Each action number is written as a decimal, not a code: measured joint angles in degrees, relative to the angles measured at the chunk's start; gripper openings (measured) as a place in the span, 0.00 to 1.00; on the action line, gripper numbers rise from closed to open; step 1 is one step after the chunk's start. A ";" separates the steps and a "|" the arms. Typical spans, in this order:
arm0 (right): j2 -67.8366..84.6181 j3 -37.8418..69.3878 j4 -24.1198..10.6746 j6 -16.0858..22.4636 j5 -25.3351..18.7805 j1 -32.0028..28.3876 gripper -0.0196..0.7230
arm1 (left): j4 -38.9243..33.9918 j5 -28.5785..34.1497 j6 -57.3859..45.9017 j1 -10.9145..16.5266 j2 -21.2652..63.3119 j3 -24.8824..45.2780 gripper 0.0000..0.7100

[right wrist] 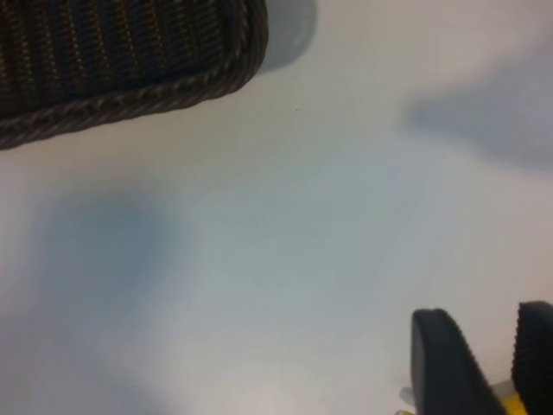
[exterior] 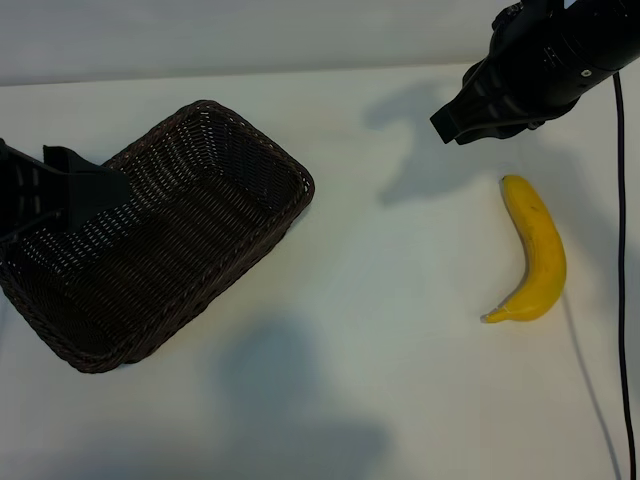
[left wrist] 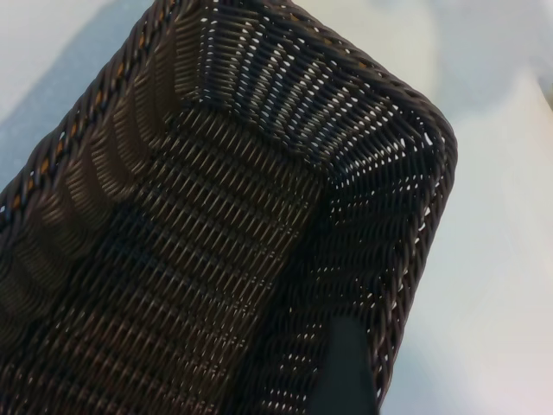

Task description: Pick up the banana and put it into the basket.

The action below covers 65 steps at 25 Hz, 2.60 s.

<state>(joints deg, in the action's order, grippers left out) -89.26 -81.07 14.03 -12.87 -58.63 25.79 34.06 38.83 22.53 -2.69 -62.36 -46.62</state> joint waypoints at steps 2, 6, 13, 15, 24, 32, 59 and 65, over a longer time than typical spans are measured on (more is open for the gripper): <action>0.00 0.00 0.00 0.00 0.00 0.00 0.35 | 0.00 0.00 0.00 0.00 0.00 0.00 0.86; 0.00 0.00 0.00 0.00 0.00 0.00 0.35 | 0.00 0.00 0.00 0.00 0.00 0.00 0.86; 0.00 0.00 0.00 0.05 0.00 0.00 0.35 | 0.00 0.00 0.00 0.00 0.00 0.00 0.86; 0.00 0.00 0.00 0.05 0.00 0.00 0.35 | 0.00 0.00 0.00 0.00 0.00 0.00 0.86; 0.00 0.00 0.00 0.05 0.00 0.00 0.35 | 0.06 -0.62 0.00 0.00 0.00 0.00 0.86; 0.00 0.00 0.05 0.05 0.00 0.00 0.35 | -7.19 0.27 -18.16 0.00 0.44 0.00 0.86; 0.00 0.00 0.05 0.05 0.00 0.00 0.35 | -51.84 -15.83 -83.69 0.00 9.13 25.07 0.86; 0.00 0.00 0.05 0.05 0.00 0.00 0.35 | -51.23 -25.52 -84.41 0.00 -2.79 25.07 0.86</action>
<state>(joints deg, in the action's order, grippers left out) -89.26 -81.07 14.08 -12.81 -58.63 25.79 -17.16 13.31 -61.88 -2.69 -65.15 -21.55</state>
